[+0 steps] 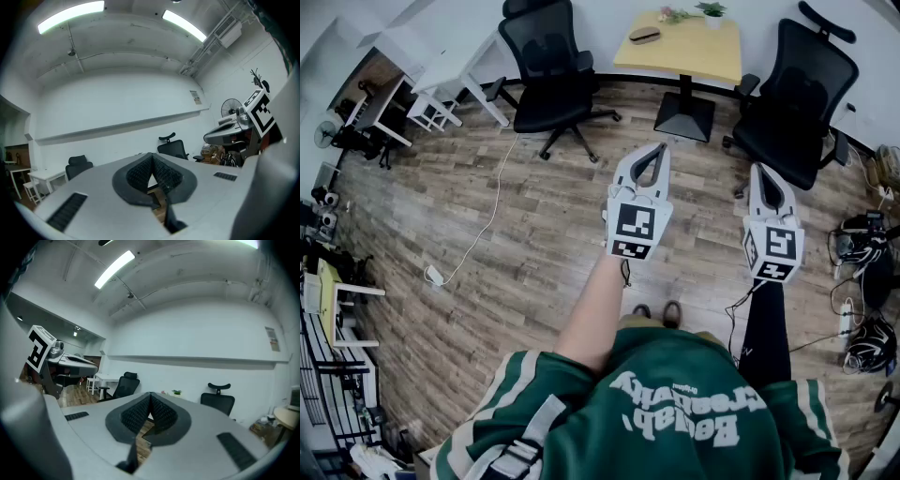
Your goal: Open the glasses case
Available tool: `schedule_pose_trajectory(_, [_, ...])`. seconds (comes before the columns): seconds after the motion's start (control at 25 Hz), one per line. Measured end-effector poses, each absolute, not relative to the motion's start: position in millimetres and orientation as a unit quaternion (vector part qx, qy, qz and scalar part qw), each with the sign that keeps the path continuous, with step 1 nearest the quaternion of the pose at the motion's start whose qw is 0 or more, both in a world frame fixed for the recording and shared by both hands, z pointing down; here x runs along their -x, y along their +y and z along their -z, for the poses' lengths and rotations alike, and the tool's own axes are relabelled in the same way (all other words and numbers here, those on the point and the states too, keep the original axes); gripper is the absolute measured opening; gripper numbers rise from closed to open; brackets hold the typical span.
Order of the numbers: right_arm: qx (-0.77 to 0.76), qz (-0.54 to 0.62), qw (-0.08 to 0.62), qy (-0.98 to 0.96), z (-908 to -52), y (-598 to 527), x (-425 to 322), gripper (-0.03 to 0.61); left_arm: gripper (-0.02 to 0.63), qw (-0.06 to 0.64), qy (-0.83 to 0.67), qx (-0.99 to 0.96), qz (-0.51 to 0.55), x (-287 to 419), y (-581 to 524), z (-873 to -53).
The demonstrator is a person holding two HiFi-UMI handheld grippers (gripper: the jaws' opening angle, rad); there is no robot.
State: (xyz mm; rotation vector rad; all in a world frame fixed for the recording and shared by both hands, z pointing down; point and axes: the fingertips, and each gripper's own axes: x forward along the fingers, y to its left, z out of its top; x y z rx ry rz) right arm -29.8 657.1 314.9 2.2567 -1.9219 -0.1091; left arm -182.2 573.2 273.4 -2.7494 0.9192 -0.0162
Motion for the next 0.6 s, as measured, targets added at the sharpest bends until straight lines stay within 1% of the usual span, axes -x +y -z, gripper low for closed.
schedule_pose_trajectory(0.28, [-0.753, 0.037, 0.091, -0.650, -314, 655, 24, 0.009, 0.014, 0.119, 0.314, 0.942, 0.004, 171, 573, -274])
schedule_pose_trajectory(0.6, [-0.750, 0.041, 0.076, -0.656, -316, 657, 12, 0.009, 0.014, 0.124, 0.309, 0.943, 0.003, 156, 581, -273])
